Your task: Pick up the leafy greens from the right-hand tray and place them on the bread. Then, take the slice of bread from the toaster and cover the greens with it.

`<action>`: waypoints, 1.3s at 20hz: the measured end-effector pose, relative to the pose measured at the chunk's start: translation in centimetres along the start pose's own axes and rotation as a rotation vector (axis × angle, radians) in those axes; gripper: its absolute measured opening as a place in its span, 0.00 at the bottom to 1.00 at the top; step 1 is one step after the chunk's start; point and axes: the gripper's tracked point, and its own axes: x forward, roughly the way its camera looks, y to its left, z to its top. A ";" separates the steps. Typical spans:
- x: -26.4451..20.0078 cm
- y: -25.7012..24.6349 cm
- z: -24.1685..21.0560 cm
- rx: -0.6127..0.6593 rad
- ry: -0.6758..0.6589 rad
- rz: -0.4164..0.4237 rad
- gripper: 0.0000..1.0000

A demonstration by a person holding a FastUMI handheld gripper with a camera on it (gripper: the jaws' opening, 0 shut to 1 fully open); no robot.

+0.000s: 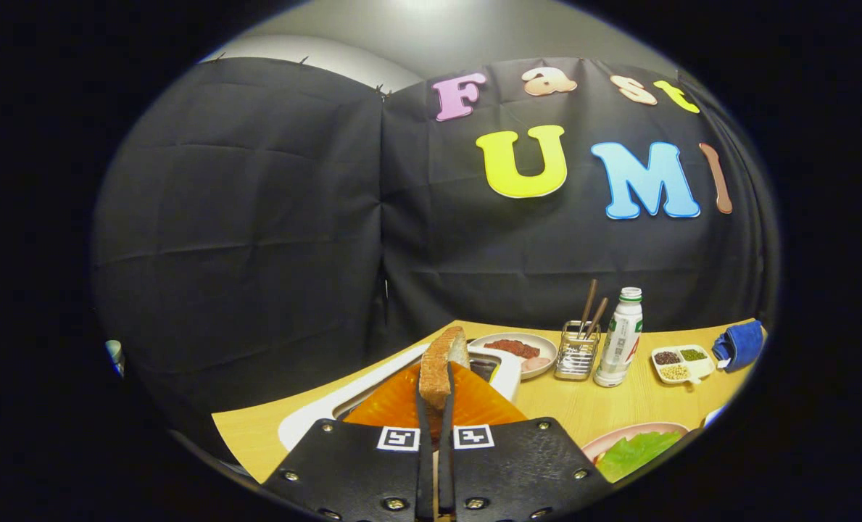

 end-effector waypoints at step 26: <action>-12.7 -20.2 -3.2 -0.097 0.079 -0.259 0.03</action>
